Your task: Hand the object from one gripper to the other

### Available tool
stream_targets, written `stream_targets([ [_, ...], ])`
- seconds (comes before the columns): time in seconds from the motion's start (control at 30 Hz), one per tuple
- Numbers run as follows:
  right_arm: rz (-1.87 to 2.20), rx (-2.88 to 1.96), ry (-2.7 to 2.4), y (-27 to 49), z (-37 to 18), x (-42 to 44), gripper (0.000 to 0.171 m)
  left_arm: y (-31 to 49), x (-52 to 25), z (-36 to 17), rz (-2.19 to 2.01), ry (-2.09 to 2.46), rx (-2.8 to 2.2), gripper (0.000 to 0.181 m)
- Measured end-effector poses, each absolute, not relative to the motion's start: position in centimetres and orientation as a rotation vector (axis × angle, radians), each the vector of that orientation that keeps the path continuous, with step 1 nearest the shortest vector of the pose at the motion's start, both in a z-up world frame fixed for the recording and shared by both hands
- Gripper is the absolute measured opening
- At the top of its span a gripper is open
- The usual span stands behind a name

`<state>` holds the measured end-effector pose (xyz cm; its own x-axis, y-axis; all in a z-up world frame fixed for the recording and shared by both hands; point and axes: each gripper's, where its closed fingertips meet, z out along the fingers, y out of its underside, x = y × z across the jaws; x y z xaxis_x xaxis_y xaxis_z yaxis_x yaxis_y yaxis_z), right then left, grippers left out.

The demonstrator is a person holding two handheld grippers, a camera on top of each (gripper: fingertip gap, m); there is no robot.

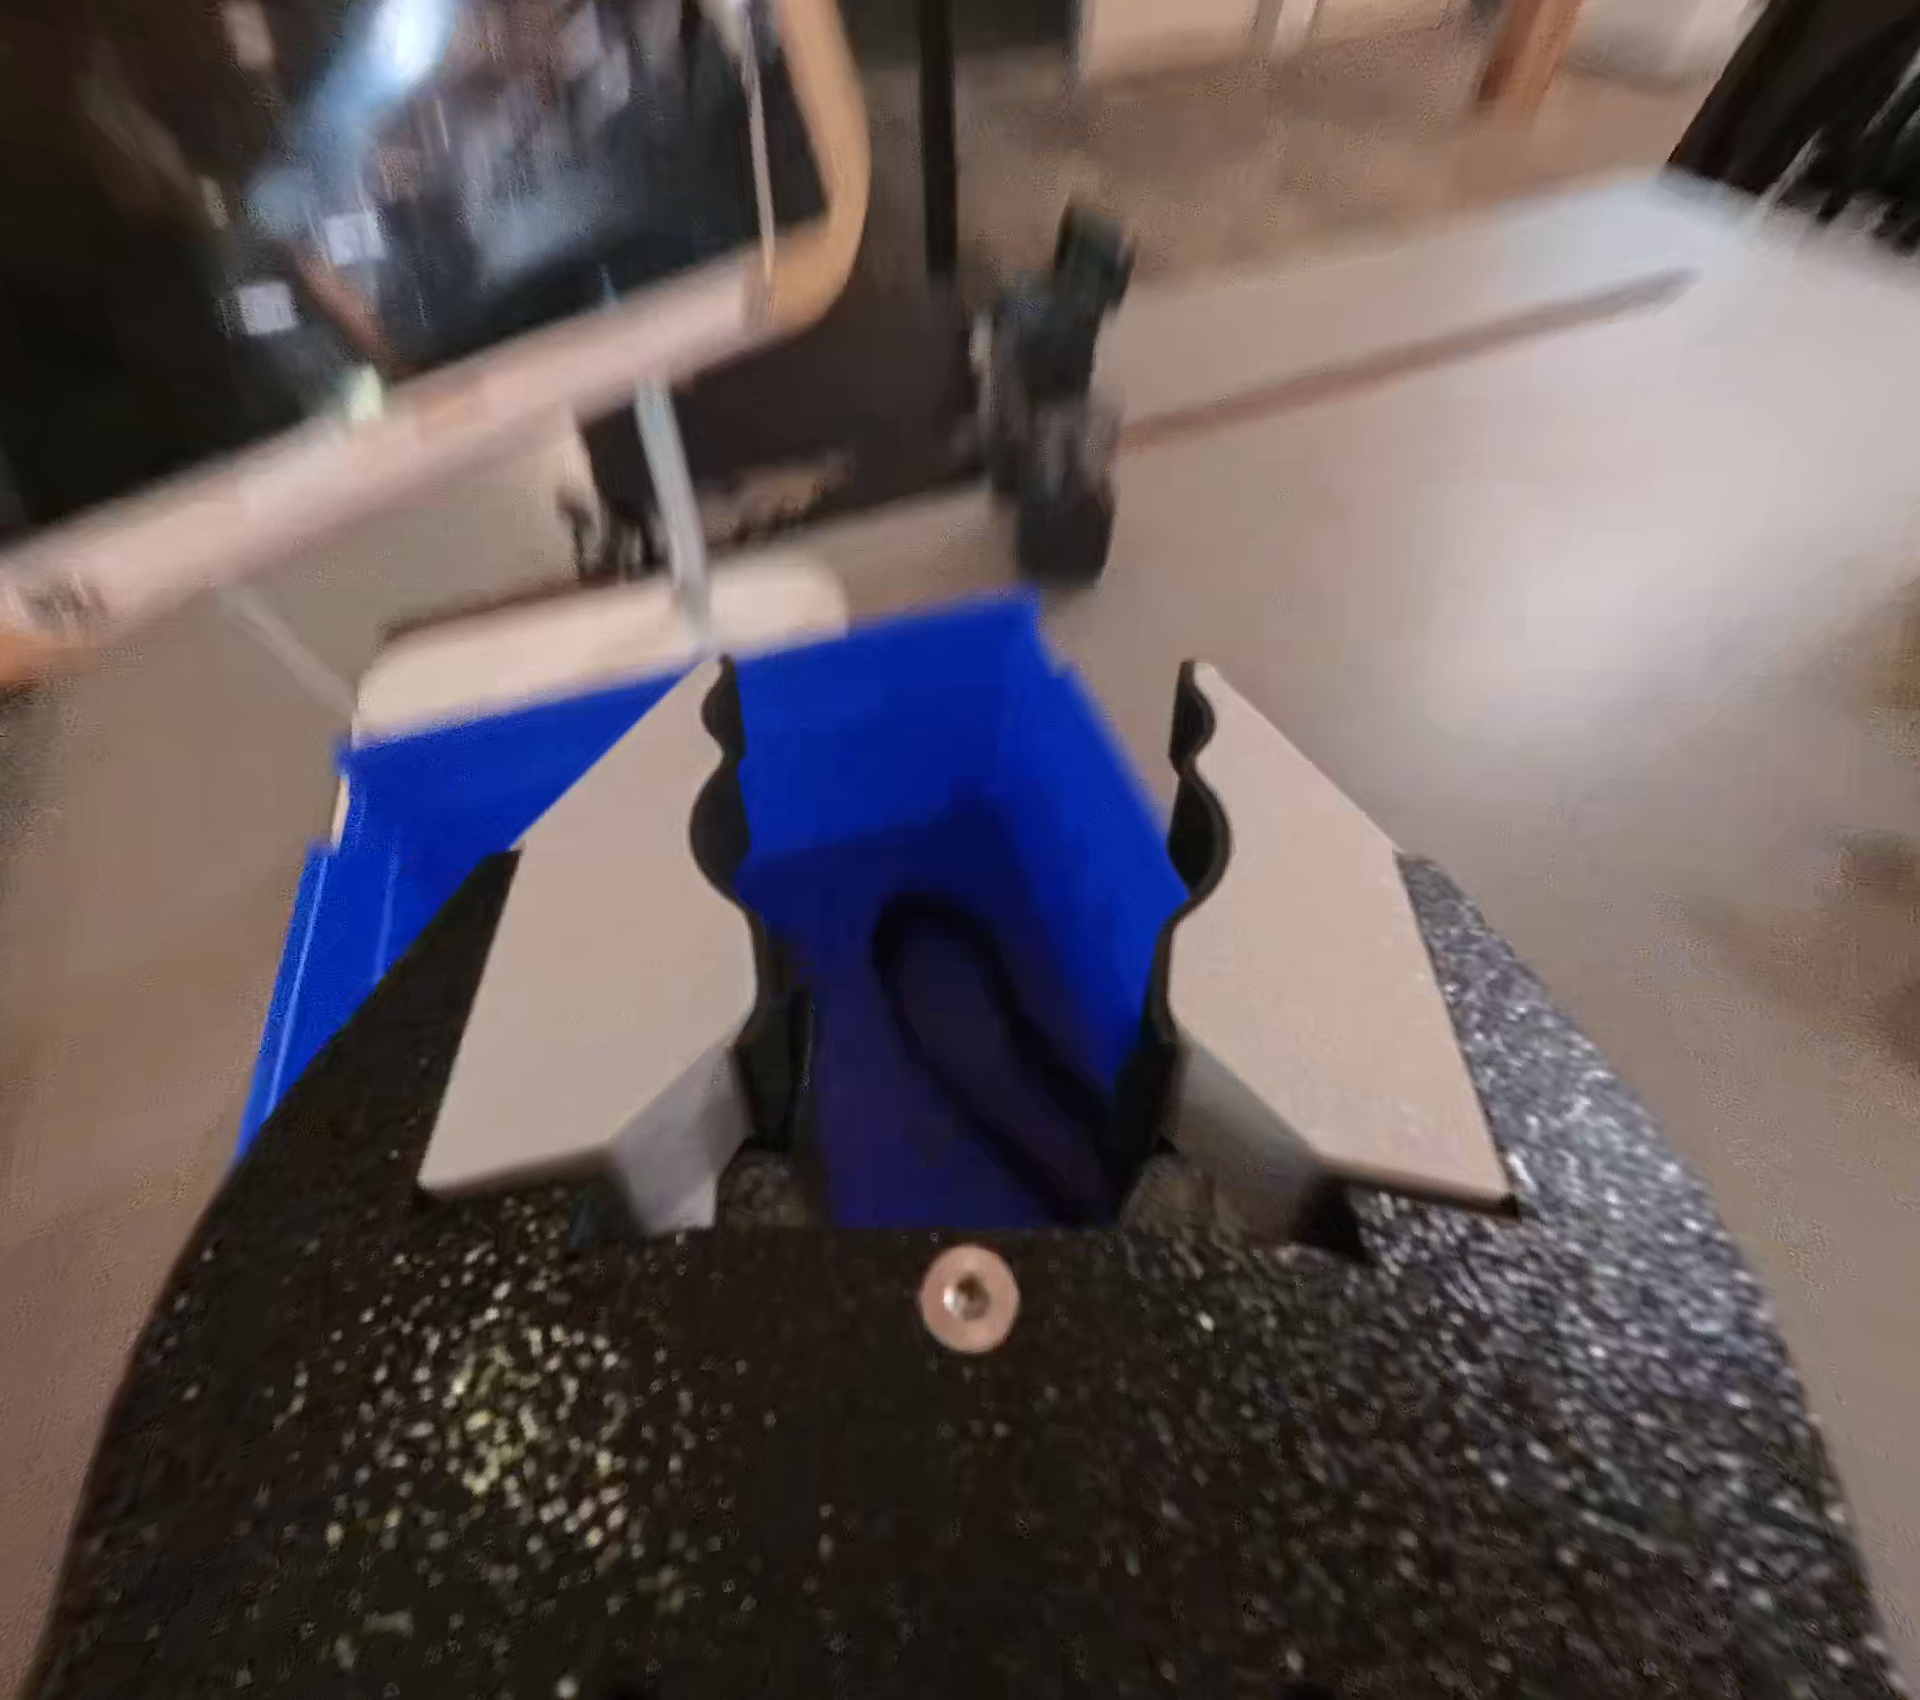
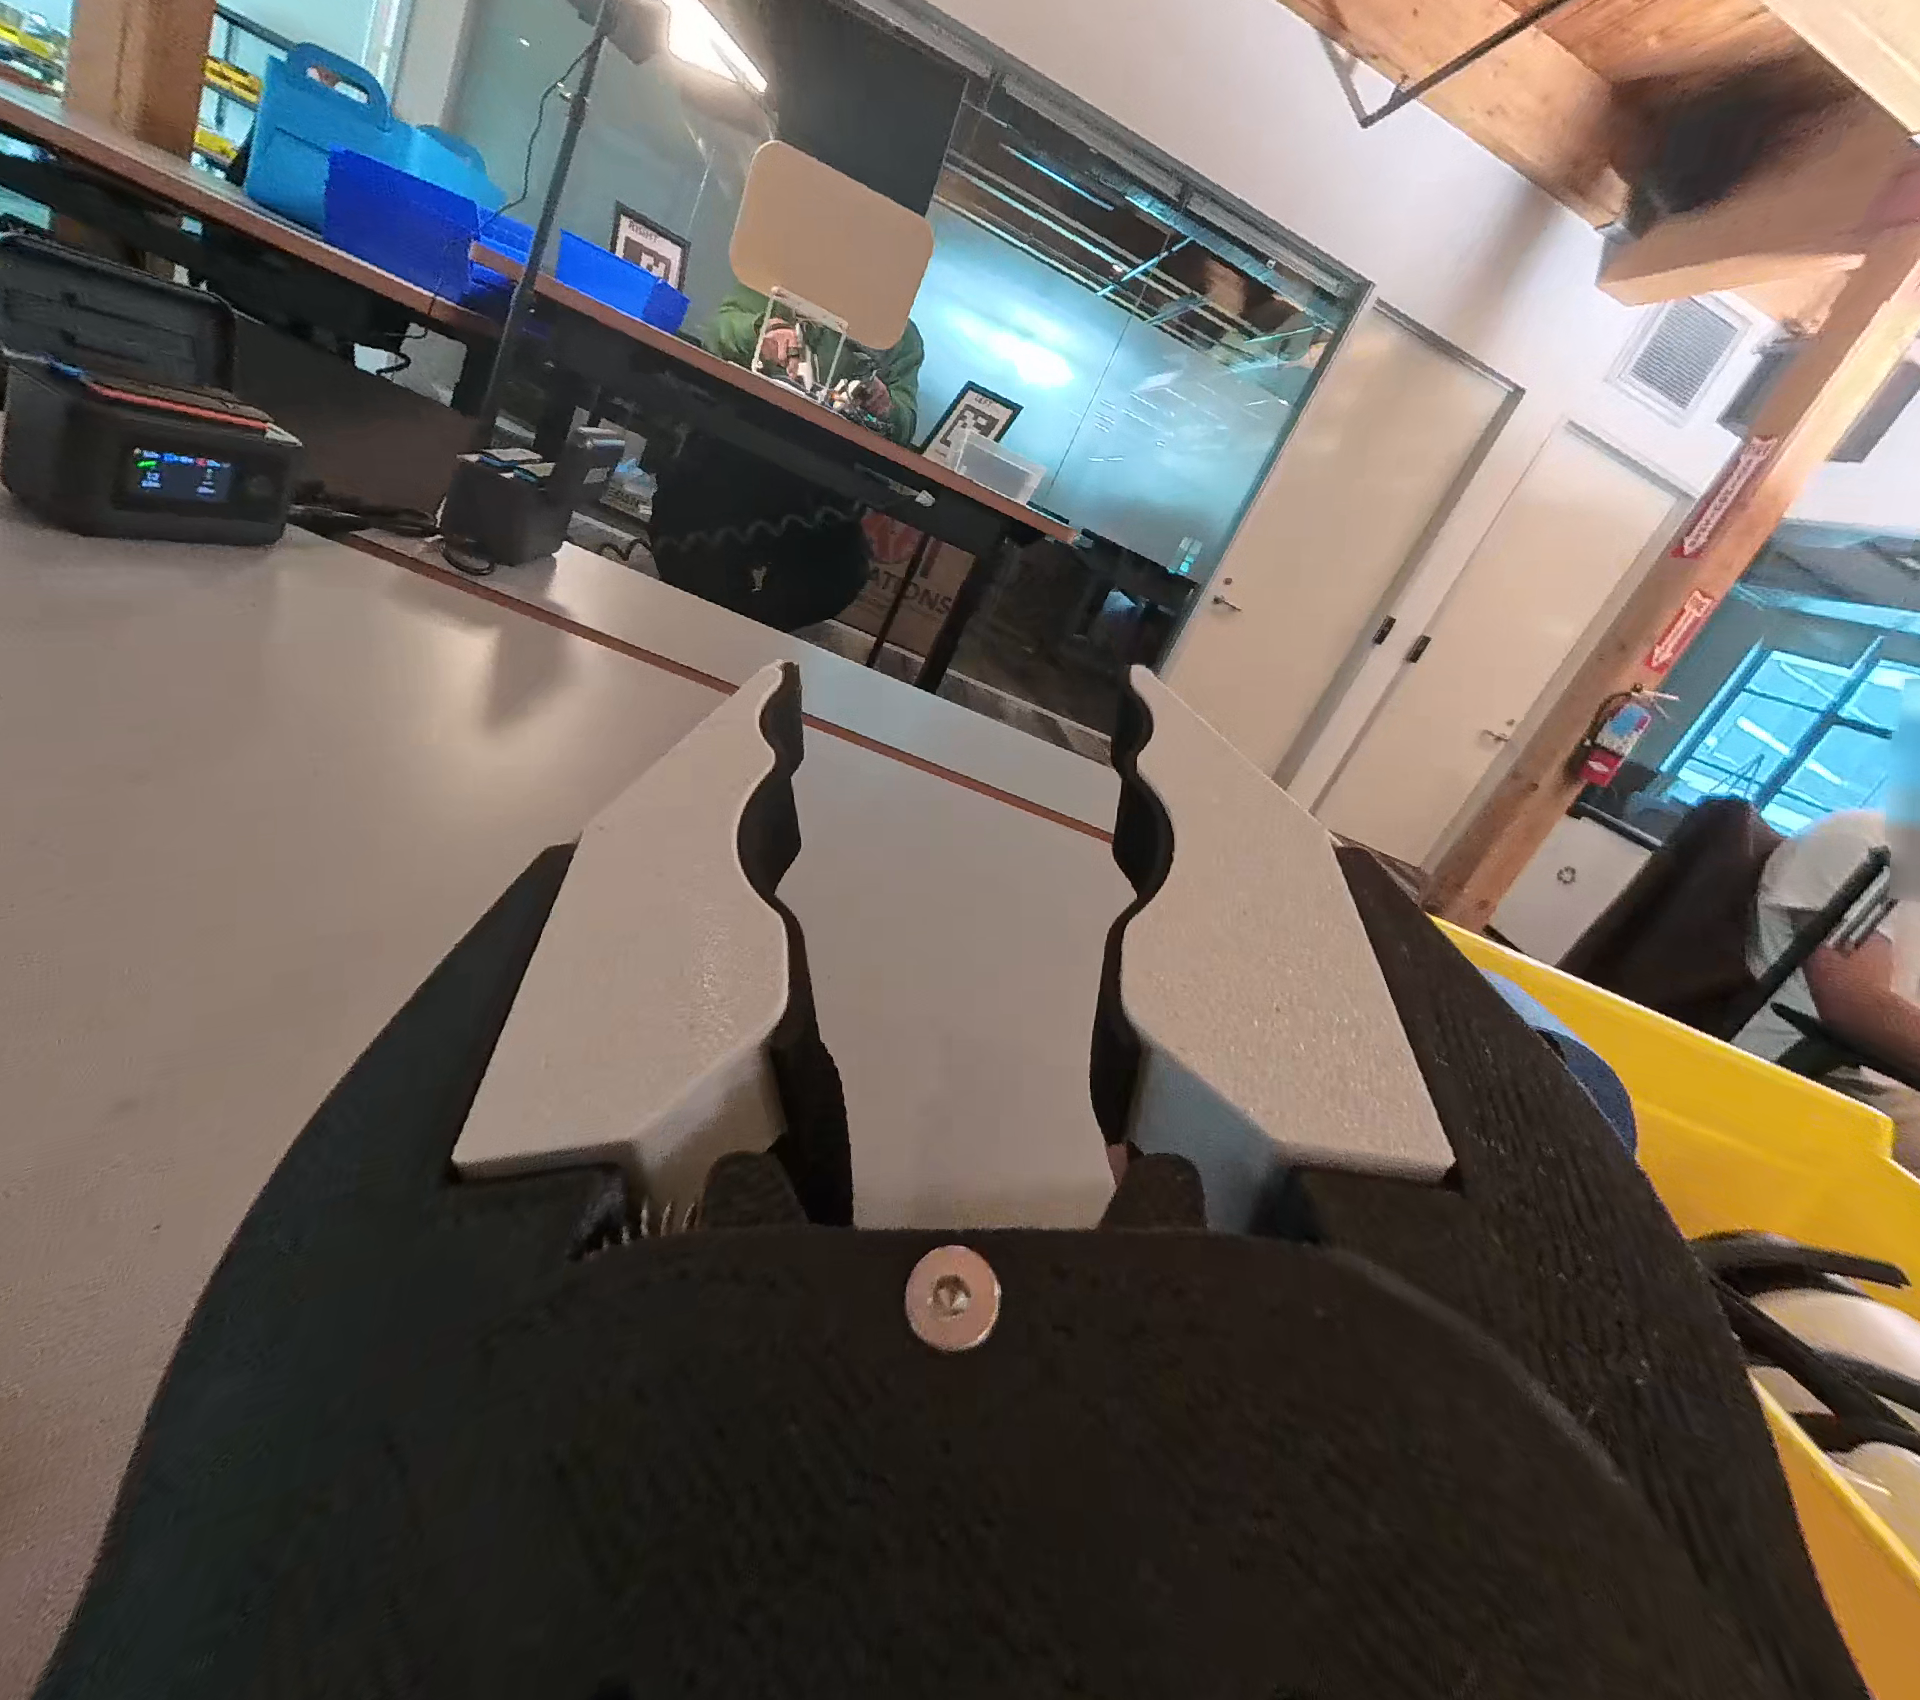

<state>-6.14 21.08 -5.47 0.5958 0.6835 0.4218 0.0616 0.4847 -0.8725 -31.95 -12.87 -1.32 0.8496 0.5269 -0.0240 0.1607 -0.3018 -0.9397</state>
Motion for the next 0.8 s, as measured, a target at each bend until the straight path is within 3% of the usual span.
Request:
stream_targets([
  [0.2, 0.438, -0.998, -0.908, 20.7, -5.8, -6.6, 0.057, -15.4, -31.5, -13.6, 0.074, -0.759, -2.289, 0.060],
  [0.4, 0.470, -1.035, -0.885, 21.3, -6.0, -6.3, 0.056, -16.3, -32.5, -17.7, 0.157, -0.837, -2.419, 0.039],
  [0.47, 0.480, -1.040, -0.878, 21.3, -6.0, -6.3, 0.056, -16.5, -33.1, -17.8, 0.222, -0.834, -2.427, 0.027],
  [0.53, 0.488, -1.036, -0.876, 21.3, -5.9, -6.3, 0.056, -16.6, -33.1, -17.9, 0.239, -0.799, -2.452, 0.002],
  [0.67, 0.498, -1.033, -0.872, 21.2, -5.8, -6.2, 0.055, -17.3, -34.1, -16.3, 0.427, -0.670, -2.463, 0.000],
  [0.8, 0.538, -1.054, -0.848, 21.3, -5.7, -6.1, 0.053, -15.9, -33.6, -8.3, 0.556, -0.526, -2.178, 0.000],
])
